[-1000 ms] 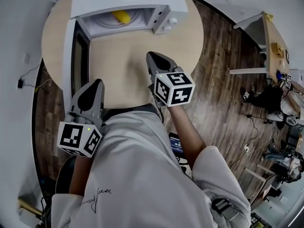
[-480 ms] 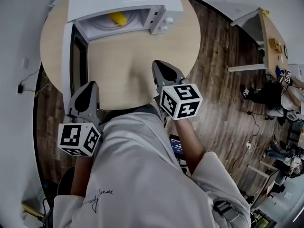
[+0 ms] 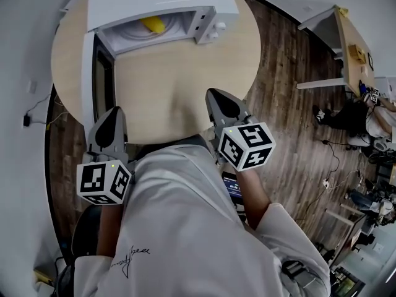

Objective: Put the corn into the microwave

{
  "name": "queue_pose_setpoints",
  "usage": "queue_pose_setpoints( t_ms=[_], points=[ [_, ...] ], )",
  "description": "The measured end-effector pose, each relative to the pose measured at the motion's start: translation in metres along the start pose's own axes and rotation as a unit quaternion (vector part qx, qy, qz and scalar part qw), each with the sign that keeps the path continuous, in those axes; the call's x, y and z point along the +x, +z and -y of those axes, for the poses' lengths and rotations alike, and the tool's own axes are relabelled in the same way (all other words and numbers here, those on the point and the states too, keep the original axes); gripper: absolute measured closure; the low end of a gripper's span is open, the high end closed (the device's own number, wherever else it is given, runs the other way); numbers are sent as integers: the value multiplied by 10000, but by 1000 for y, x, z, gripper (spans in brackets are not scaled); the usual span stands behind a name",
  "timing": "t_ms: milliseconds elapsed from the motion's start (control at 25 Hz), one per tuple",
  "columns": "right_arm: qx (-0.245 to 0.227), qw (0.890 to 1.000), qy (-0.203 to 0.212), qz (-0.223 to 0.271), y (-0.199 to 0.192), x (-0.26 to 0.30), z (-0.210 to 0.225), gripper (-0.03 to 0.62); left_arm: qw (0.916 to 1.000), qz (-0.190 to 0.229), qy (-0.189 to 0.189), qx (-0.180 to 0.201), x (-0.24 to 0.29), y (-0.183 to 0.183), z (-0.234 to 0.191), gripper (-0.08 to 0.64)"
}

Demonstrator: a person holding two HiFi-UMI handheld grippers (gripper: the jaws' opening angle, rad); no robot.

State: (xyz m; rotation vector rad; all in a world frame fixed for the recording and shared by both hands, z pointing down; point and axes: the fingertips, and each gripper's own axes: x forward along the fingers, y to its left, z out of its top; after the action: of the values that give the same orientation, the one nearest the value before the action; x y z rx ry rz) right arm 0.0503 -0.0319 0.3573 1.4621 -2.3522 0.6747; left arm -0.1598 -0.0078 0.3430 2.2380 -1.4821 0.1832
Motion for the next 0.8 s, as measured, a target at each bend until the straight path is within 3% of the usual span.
queue_pose_setpoints(
  t_ms=[400, 800],
  points=[
    [-153, 9996, 48, 222, 24, -13, -5, 581, 9998, 46, -99, 174, 2, 6, 1, 572],
    [-244, 9996, -2, 120, 23, -20, -2, 581, 9994, -100, -165, 296, 6, 1, 5, 571]
  ],
)
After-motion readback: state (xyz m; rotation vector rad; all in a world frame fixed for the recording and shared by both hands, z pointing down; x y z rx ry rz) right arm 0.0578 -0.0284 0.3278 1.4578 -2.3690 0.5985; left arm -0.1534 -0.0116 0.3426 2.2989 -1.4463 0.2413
